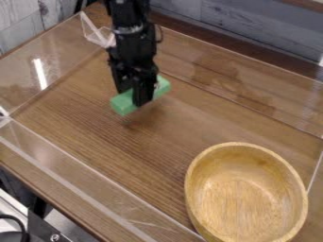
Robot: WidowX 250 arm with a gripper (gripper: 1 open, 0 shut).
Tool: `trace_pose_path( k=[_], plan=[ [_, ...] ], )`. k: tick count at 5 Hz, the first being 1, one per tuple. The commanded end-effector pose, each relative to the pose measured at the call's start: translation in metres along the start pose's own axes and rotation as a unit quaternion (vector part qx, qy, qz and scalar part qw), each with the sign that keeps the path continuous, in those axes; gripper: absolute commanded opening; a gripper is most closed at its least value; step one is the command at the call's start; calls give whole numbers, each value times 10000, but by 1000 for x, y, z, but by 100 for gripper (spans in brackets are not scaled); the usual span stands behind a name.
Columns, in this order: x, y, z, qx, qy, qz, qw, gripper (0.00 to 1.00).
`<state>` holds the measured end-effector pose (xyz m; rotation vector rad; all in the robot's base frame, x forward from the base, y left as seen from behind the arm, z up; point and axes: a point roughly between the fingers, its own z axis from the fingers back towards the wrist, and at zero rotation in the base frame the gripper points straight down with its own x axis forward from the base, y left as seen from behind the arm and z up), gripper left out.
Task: Put the green block in the brown bowl
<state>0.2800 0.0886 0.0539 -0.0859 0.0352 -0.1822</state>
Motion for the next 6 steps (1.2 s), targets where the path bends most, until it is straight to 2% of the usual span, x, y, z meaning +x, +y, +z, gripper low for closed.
trace_pose_path(
  k=[1,2,3,6],
  plan=[
    [12,9,51,290,-510,345,9977,0],
    [15,12,83,340,-720,647,9947,0],
    [20,28,101,398,-904,817,9917,0],
    [39,59,66,498,-1162,715,9894,0]
  ],
)
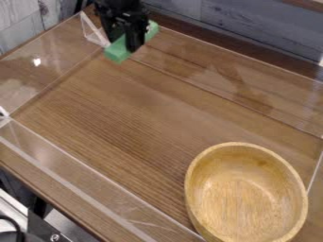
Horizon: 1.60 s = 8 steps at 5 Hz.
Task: Put the green block in the brown bowl
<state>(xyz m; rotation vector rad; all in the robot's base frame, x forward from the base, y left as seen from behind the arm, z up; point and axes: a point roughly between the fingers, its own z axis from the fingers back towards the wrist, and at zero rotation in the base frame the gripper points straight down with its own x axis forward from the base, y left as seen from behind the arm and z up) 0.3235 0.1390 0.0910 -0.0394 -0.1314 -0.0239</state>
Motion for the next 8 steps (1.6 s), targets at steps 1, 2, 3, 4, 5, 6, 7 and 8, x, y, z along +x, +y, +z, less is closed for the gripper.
trace_pose_path(
  k=[1,2,3,4,5,6,7,8],
  plan=[
    [16,14,16,194,-406,-52,9990,0],
    [22,18,10,198,-480,-70,9986,0],
    [26,23,6,203,-518,-60,9984,0],
    [30,26,2,200,-545,-44,9983,0],
    [35,26,-4,190,-561,-43,9982,0],
    [41,28,-10,181,-581,-28,9981,0],
    [47,29,-16,177,-604,-13,9980,0],
    [51,29,-21,165,-611,0,9980,0]
  ],
)
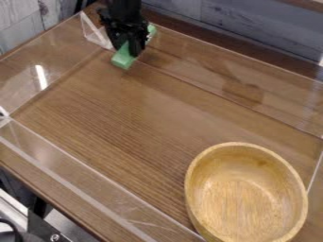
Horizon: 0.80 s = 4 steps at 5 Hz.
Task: Put the green block in the brown bowl
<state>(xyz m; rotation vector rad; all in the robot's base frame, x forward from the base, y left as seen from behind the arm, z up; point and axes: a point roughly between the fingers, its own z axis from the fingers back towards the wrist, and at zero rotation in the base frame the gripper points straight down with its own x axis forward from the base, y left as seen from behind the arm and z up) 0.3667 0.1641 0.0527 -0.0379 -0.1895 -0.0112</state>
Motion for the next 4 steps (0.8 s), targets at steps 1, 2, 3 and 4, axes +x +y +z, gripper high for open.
trace_pose_path(
  k=[1,2,3,4],
  plan=[
    [16,3,18,136,-326,-38,9994,0],
    [15,4,17,126,-330,-13,9994,0],
    [15,6,17,117,-335,14,9994,0],
    [9,-5,23,49,-361,-99,9993,0]
  ],
)
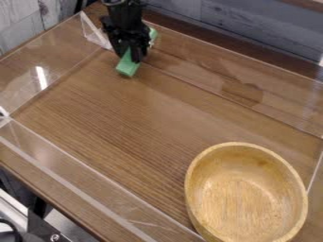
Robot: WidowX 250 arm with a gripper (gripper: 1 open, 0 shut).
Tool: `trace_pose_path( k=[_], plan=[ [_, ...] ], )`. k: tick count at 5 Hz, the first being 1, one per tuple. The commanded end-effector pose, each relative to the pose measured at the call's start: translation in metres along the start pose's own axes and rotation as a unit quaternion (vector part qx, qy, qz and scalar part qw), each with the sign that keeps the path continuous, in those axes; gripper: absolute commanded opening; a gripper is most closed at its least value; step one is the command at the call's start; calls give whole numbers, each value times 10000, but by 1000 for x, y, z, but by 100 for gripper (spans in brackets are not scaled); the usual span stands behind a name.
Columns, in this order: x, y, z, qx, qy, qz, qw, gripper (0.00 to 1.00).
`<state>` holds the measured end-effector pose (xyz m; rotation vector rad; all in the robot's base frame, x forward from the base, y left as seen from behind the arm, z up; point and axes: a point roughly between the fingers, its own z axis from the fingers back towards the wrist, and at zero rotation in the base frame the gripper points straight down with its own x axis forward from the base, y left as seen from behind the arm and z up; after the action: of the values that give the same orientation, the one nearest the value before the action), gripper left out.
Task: Put the green block in the brown bowl
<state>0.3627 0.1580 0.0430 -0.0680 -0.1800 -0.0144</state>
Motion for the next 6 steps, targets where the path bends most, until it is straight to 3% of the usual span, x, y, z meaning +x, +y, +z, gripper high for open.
trace_pose_path(
  k=[1,4,6],
  plan=[
    [8,-10,40,143,-437,-166,9988,0],
    [-1,-28,53,-2,-447,-213,9988,0],
    [-16,-60,70,-166,-514,-476,9974,0]
  ],
)
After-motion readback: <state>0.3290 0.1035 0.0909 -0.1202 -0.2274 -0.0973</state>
